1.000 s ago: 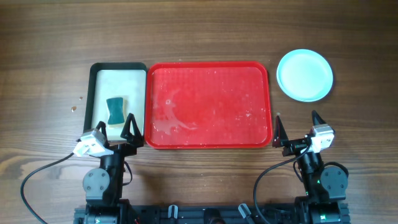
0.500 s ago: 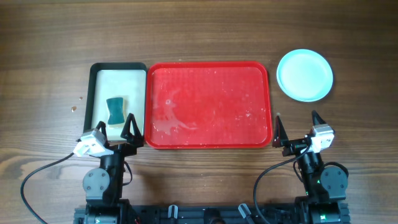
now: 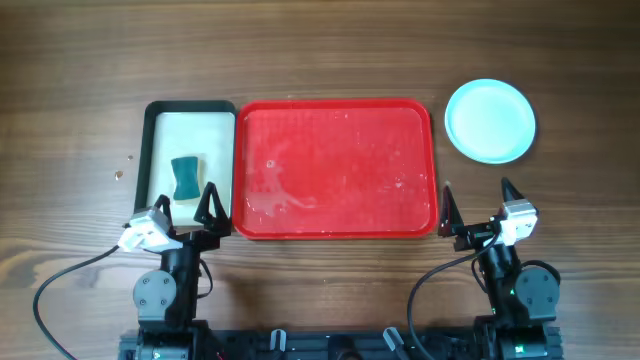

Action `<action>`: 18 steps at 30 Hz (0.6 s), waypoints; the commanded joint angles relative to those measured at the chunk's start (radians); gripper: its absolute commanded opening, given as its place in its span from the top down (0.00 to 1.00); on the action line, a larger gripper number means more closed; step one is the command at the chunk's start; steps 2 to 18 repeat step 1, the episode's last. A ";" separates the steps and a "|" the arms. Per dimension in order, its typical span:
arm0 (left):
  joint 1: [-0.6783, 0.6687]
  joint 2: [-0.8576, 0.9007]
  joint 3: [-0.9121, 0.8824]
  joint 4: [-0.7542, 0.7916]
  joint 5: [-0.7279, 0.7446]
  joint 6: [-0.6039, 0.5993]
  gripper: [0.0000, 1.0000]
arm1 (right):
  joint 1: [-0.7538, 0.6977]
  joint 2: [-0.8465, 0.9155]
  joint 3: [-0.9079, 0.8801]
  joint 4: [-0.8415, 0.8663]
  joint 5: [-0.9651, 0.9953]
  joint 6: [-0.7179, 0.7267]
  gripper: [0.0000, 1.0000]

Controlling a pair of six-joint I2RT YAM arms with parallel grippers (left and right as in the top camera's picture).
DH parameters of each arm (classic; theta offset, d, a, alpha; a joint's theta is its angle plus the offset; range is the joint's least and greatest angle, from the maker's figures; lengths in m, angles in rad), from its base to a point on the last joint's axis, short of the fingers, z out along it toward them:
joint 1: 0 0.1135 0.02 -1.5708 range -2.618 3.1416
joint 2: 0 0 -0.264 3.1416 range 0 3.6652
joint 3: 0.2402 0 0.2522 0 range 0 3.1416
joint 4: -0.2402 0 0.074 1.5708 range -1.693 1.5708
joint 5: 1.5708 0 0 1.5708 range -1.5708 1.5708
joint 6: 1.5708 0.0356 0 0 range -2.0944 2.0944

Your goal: Clean dirty plates on tray and stack at the side

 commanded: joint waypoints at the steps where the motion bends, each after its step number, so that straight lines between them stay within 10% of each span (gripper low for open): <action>1: 0.000 -0.004 -0.001 -0.005 0.008 0.023 0.00 | 0.005 -0.009 -0.001 0.005 0.006 -0.013 0.00; 18: 0.000 -0.004 -0.001 -0.005 0.008 0.023 0.00 | 0.005 -0.009 -0.001 0.005 0.006 -0.013 0.00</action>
